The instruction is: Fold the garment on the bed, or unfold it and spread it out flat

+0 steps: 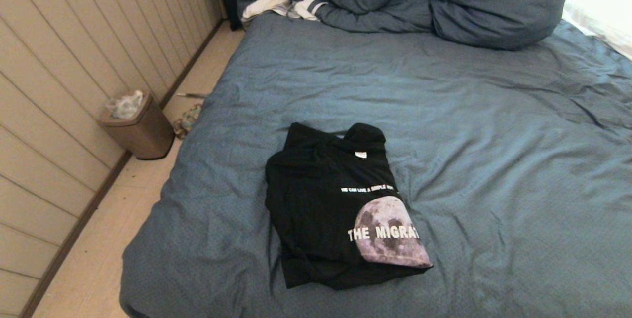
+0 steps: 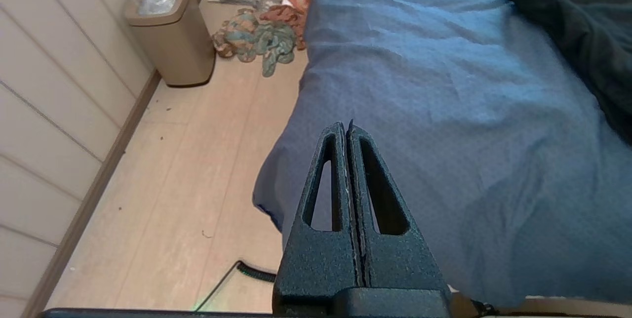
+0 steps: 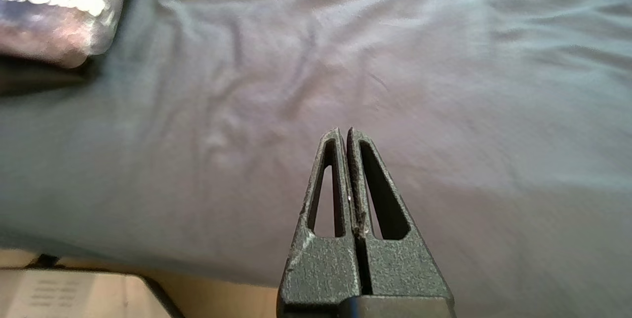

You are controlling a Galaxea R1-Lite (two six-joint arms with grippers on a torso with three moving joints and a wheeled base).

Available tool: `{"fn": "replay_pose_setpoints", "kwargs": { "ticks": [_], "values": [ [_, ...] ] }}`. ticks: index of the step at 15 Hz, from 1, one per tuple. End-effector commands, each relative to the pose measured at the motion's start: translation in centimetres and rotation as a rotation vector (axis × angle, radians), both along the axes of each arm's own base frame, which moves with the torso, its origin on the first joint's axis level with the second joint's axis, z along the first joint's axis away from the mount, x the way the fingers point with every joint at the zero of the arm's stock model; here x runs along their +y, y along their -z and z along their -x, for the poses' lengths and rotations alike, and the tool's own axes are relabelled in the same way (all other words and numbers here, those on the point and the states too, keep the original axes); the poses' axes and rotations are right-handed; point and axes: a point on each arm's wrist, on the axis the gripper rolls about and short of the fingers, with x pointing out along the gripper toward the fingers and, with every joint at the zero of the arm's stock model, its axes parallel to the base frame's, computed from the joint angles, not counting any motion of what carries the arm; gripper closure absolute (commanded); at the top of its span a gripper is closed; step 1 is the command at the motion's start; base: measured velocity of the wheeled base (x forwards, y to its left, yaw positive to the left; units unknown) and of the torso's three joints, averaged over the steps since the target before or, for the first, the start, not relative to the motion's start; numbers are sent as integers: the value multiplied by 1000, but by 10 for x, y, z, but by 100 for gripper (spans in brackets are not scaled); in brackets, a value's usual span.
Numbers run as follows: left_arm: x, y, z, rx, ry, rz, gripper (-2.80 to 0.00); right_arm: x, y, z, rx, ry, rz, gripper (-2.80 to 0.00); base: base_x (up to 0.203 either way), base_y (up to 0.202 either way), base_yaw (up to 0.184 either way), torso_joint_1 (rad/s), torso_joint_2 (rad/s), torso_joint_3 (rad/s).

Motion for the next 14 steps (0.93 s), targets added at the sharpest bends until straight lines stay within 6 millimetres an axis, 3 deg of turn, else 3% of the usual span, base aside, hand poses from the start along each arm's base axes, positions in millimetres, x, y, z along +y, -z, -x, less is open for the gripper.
{"fn": "replay_pose_setpoints", "kwargs": {
  "ticks": [1, 14],
  "values": [
    [0, 10, -3, 37, 2, -3, 0, 1, 8, -2, 43, -47, 7, 0, 0, 0, 0, 0, 0, 0],
    [0, 9, -3, 27, 3, 22, 0, 1, 8, -2, 35, -22, -109, 0, 0, 0, 0, 0, 0, 0]
  ]
}}
